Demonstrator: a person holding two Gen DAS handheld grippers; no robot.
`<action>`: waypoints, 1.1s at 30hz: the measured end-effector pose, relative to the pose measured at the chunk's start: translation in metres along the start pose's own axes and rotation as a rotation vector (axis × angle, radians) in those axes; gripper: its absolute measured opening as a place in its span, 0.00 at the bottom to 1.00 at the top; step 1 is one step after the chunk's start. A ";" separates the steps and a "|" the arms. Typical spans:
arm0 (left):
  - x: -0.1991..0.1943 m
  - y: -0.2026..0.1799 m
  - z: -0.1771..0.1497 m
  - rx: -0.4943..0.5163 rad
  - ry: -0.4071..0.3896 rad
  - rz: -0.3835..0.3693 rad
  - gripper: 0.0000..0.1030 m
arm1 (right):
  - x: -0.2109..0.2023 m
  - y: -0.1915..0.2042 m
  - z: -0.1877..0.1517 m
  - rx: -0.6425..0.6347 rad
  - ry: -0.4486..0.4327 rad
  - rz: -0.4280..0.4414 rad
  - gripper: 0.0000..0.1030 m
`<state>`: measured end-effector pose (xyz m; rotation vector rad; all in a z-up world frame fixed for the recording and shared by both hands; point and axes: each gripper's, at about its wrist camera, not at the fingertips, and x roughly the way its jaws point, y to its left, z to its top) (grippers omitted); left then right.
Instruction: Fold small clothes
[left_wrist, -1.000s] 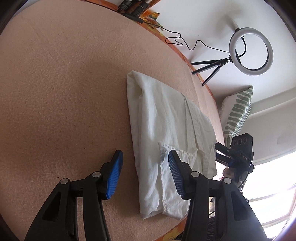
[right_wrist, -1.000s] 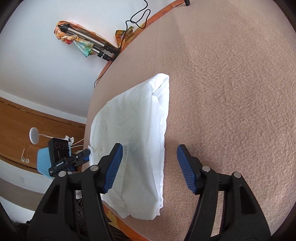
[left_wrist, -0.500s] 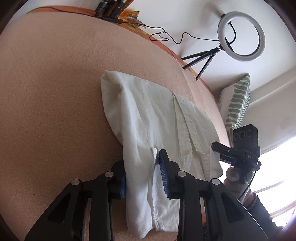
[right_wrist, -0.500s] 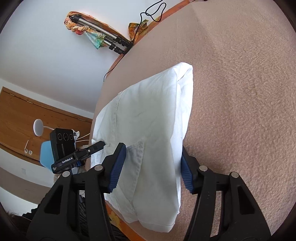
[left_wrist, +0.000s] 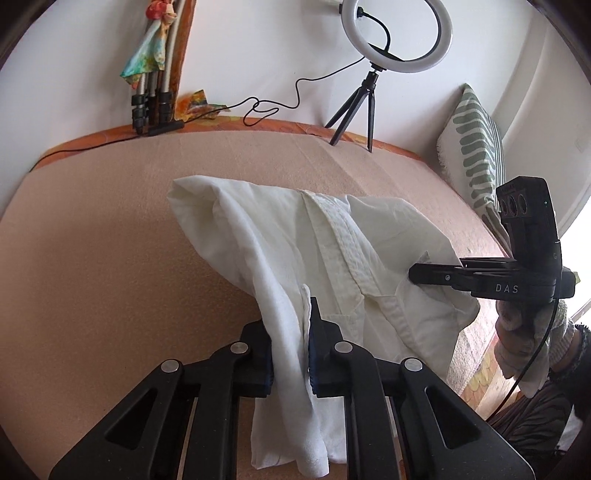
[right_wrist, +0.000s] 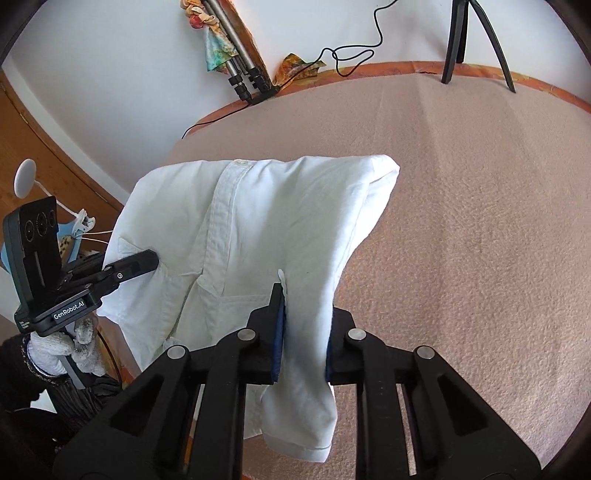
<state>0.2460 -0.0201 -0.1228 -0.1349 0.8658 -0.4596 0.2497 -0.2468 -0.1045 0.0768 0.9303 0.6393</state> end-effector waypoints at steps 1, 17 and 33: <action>0.000 -0.002 0.001 0.004 -0.004 -0.001 0.12 | -0.003 0.002 0.001 -0.011 -0.007 -0.007 0.17; 0.013 -0.062 0.051 0.107 -0.079 -0.083 0.11 | -0.062 -0.020 0.022 -0.037 -0.126 -0.124 0.16; 0.094 -0.158 0.102 0.199 -0.105 -0.200 0.11 | -0.127 -0.075 0.045 -0.139 -0.152 -0.425 0.16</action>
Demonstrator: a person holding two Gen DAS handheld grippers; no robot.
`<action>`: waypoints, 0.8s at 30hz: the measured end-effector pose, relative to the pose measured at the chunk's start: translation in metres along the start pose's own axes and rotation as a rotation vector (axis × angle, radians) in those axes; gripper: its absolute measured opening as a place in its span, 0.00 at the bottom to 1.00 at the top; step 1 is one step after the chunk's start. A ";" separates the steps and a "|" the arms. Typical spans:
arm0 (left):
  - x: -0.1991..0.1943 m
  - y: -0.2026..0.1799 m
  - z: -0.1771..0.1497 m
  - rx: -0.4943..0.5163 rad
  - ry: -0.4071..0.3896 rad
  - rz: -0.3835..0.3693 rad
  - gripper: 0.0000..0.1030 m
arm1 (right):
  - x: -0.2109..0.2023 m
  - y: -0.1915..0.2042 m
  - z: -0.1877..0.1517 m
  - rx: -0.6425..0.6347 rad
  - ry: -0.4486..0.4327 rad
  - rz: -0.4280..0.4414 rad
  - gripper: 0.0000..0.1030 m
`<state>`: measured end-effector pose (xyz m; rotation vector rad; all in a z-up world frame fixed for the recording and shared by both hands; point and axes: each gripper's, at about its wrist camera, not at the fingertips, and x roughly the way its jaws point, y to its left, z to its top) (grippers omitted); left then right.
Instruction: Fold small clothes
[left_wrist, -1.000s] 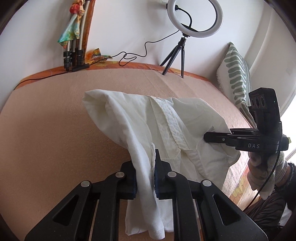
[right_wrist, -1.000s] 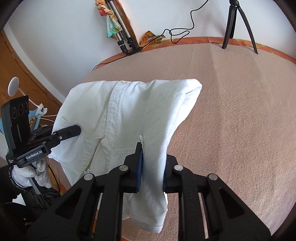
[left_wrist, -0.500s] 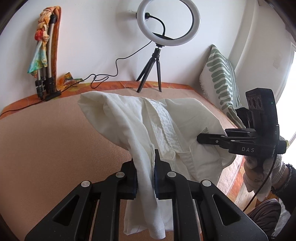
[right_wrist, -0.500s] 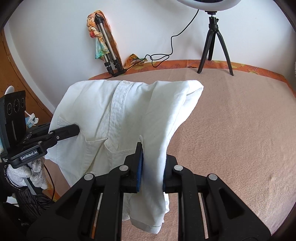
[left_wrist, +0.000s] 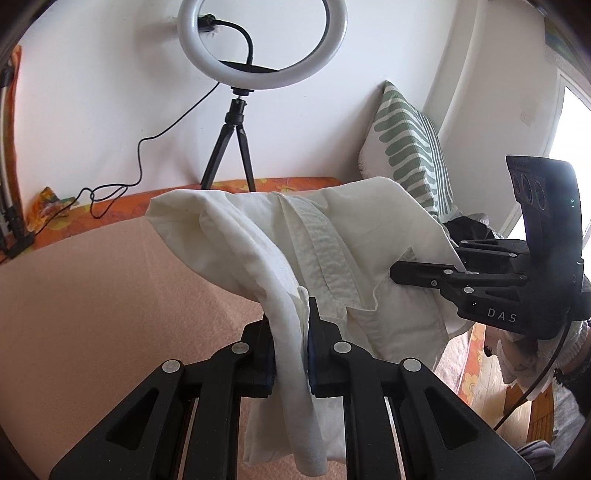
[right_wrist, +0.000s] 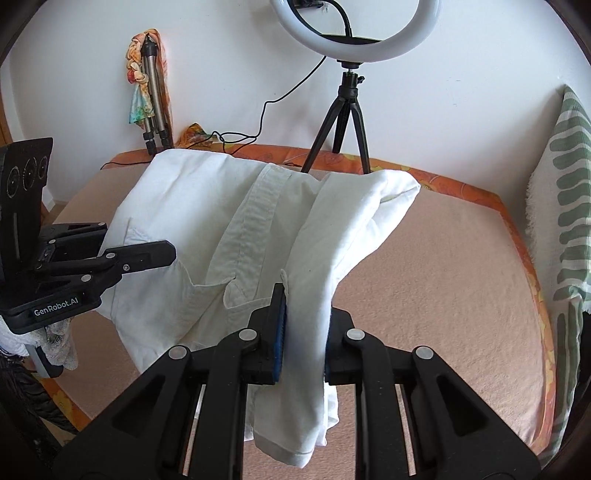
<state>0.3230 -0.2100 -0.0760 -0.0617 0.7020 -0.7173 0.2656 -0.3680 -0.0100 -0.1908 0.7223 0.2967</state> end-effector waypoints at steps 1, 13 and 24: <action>0.008 -0.004 0.004 0.005 0.000 -0.005 0.11 | -0.001 -0.005 0.001 -0.008 -0.003 -0.014 0.16; 0.097 -0.040 0.054 0.031 -0.011 -0.059 0.11 | 0.008 -0.073 0.021 -0.066 -0.033 -0.173 0.15; 0.163 -0.053 0.083 0.013 -0.033 -0.053 0.11 | 0.045 -0.133 0.046 -0.083 -0.051 -0.291 0.15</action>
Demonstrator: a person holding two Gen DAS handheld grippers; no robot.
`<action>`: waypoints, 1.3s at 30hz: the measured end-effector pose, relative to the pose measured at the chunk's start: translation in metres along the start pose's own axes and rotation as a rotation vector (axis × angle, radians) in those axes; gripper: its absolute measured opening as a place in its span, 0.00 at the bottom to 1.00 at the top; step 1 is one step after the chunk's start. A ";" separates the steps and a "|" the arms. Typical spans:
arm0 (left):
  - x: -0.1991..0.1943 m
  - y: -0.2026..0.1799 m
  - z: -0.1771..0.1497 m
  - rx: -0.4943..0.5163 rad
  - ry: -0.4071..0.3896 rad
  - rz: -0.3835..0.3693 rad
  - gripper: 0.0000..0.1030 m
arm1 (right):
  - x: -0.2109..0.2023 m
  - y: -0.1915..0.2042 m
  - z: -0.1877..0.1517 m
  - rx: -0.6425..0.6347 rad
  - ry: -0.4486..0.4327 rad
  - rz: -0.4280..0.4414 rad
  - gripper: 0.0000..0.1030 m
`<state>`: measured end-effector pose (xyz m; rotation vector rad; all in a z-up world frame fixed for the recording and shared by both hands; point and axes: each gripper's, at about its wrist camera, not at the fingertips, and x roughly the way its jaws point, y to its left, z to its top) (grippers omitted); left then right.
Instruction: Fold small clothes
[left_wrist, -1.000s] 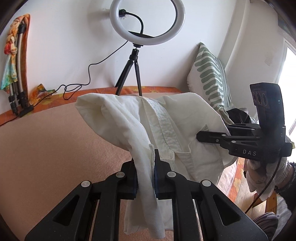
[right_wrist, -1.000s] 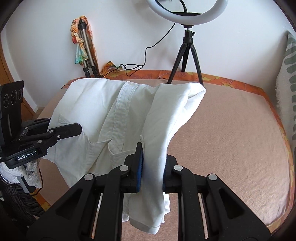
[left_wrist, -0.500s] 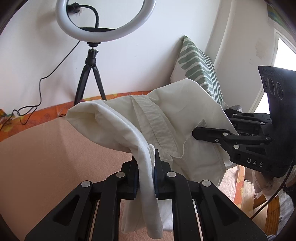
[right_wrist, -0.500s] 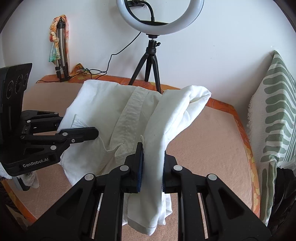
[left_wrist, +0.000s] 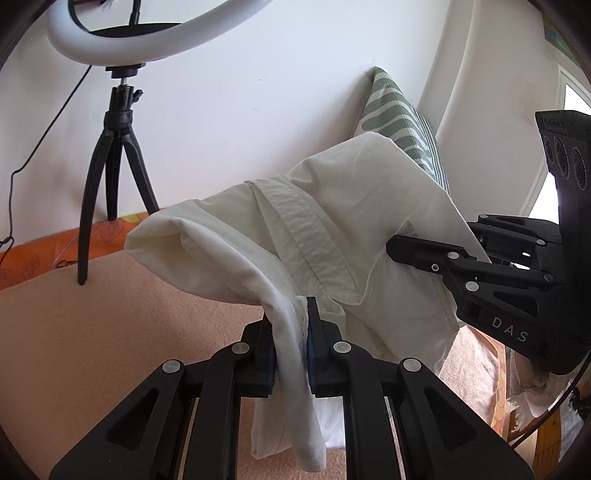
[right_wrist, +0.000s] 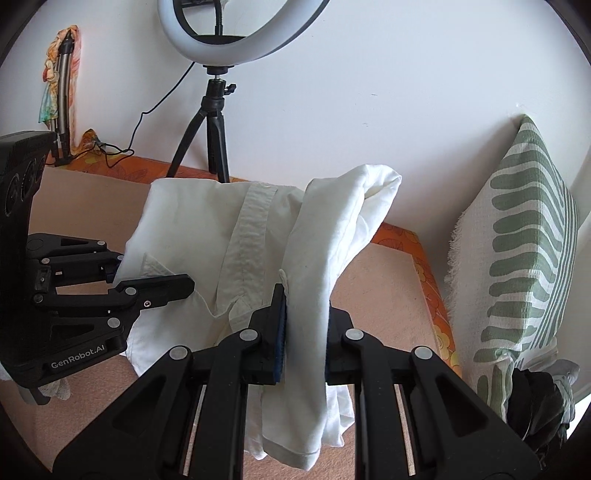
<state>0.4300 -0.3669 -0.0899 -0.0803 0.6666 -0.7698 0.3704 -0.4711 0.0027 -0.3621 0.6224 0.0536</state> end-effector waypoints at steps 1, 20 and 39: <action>0.006 0.000 0.001 -0.005 0.003 0.000 0.11 | 0.005 -0.003 0.001 0.002 0.002 -0.009 0.15; 0.020 0.018 -0.004 -0.024 0.043 0.106 0.74 | 0.023 -0.028 -0.006 0.047 0.001 -0.234 0.81; -0.128 0.010 0.000 0.049 -0.055 0.178 0.78 | -0.121 0.040 0.019 0.112 -0.152 -0.172 0.93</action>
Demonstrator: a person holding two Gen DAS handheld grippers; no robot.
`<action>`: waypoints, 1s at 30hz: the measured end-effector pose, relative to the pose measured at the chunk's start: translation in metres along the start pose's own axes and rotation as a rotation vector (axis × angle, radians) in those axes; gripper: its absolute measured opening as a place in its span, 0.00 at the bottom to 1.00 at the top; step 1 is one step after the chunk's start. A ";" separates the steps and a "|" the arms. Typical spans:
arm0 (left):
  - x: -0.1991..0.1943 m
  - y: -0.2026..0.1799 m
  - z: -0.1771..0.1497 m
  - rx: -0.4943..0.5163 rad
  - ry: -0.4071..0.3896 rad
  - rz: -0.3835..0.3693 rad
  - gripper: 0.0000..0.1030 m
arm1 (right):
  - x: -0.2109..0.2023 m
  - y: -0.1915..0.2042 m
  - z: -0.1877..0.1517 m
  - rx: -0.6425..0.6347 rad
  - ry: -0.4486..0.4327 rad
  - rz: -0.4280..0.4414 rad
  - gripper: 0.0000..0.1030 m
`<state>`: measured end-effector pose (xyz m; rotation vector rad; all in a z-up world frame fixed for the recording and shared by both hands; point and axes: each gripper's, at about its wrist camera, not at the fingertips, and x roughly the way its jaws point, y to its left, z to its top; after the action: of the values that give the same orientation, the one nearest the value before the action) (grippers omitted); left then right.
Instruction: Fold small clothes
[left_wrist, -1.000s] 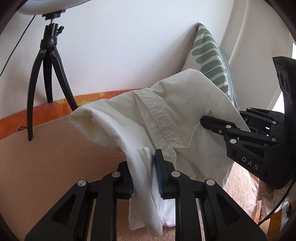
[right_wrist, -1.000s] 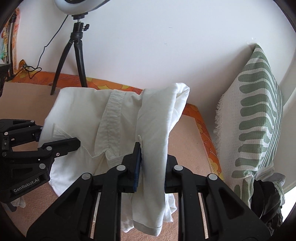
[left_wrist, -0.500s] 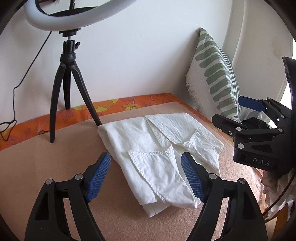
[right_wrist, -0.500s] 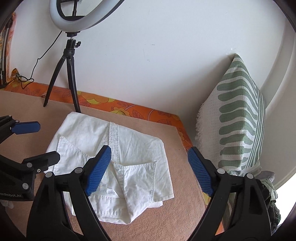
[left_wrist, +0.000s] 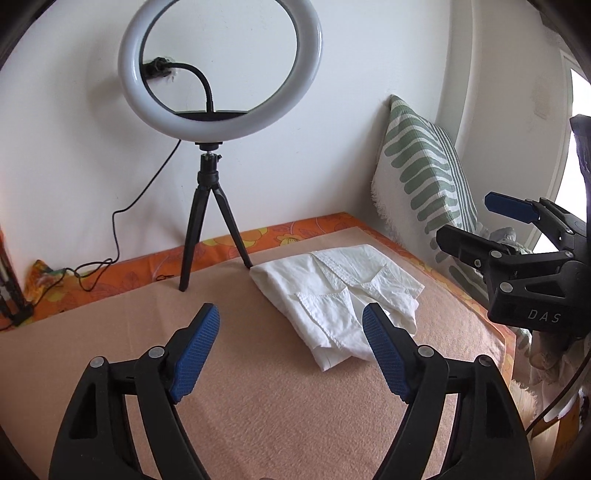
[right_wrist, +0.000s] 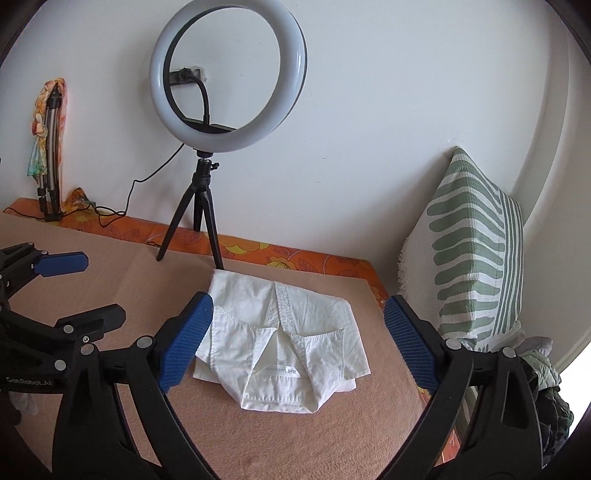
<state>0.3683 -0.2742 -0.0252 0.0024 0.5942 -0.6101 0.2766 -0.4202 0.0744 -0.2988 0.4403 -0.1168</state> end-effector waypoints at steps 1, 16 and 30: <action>-0.011 0.001 -0.001 -0.001 -0.006 0.000 0.78 | -0.009 0.003 0.001 0.005 -0.007 0.002 0.94; -0.155 0.007 -0.034 0.070 -0.112 0.018 0.79 | -0.119 0.067 -0.017 0.061 -0.067 0.027 1.00; -0.197 0.026 -0.107 0.041 -0.027 0.067 0.80 | -0.146 0.112 -0.078 0.139 -0.034 0.051 1.00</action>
<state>0.1965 -0.1288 -0.0154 0.0524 0.5531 -0.5568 0.1166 -0.3088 0.0308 -0.1527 0.4035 -0.0922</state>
